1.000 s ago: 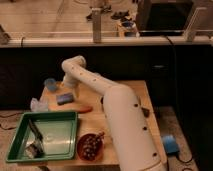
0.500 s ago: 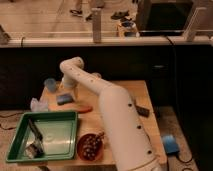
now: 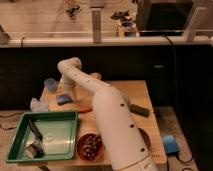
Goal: Place sponge in tray
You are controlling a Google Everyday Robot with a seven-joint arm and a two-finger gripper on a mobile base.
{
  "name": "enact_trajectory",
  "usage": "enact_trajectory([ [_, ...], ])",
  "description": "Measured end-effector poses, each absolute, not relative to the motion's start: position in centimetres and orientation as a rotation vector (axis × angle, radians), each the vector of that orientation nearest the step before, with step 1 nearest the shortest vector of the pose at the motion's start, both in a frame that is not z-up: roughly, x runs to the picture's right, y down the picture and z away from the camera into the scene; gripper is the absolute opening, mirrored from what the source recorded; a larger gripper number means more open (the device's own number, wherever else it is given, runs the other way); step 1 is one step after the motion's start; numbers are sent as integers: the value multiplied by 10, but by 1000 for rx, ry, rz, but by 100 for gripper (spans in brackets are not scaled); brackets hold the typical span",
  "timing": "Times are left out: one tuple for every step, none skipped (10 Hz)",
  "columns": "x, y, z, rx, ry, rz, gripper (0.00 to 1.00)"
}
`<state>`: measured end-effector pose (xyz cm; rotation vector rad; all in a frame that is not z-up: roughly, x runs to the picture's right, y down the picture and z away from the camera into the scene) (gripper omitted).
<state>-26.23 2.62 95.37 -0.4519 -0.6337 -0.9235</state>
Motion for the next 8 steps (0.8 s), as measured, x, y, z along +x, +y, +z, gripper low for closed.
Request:
enact_trajectory([
  [-264,27,954,-456,-639,-928,80],
  [-267,29,954,-458,-647,-934,80],
  [-267,29,954,-459,-651,-936,77],
  [-267,29,954,-459,-654,-938,70],
  [-266,30,955,-461,-659,-938,62],
  [-266,32,956,-464,-667,-941,50],
  [-267,32,957,-464,-673,-944,39],
  [-269,34,957,-465,-677,-948,32],
])
